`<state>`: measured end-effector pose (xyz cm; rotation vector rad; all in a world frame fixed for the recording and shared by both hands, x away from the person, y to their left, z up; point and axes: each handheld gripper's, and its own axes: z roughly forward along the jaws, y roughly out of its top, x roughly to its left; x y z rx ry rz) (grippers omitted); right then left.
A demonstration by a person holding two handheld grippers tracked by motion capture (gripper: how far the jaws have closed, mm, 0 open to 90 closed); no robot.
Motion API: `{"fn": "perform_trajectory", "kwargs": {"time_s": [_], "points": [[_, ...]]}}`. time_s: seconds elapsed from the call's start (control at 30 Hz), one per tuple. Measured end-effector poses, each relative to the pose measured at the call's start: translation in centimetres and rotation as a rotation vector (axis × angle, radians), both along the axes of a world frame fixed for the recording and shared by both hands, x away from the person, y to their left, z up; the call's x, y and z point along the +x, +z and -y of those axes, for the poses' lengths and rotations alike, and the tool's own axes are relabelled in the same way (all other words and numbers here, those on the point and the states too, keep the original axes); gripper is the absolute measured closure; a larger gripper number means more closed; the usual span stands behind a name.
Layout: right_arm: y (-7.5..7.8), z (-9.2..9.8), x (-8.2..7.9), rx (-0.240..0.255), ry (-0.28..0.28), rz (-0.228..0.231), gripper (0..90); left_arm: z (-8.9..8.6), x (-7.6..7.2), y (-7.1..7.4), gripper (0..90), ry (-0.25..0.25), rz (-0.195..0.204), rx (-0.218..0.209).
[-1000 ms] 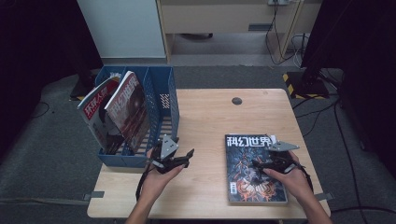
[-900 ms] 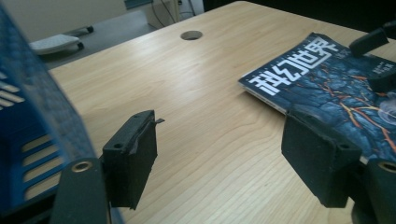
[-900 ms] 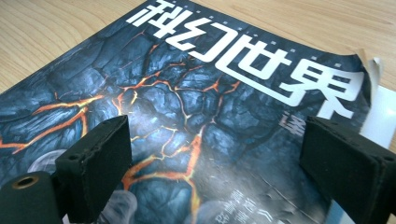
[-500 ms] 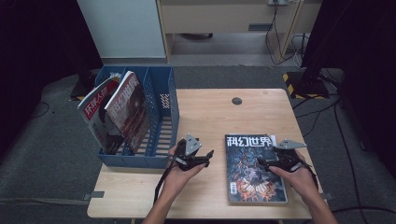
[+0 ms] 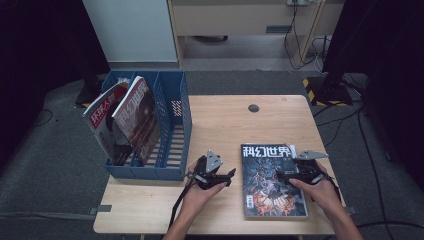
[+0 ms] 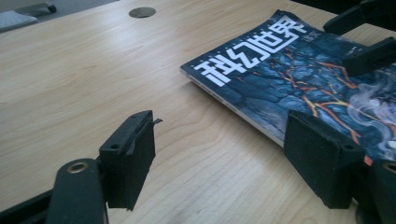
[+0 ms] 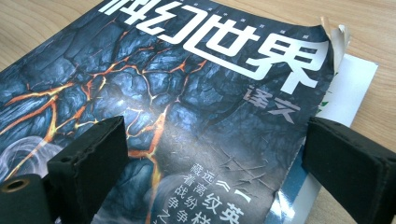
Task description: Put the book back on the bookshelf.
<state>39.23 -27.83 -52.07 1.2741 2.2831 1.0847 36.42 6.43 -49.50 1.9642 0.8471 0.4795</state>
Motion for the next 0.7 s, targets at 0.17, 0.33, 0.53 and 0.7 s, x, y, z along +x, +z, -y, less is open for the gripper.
{"fn": "perform_trajectory", "kwargs": {"time_s": [0.17, 0.33, 0.53, 0.7], "points": [[0.1, -0.3, 0.0, 0.010, 0.022, 0.007, 13.2, 1.1, -0.5, -0.5, 24.6, -0.032, -0.021, 0.001], [0.1, -1.0, -0.2, 0.014, 0.035, 0.004, 14.0, 1.7, -0.3, -1.1, 24.1, -0.042, -0.046, 0.004], [0.1, -1.7, -0.3, 0.013, 0.058, -0.001, 14.0, 1.7, 0.2, -1.6, 21.0, -0.032, -0.122, -0.014], [0.1, -2.3, -0.3, 0.013, 0.051, -0.002, 13.7, 2.0, 0.5, -2.4, 19.5, -0.045, -0.197, -0.042]]}}
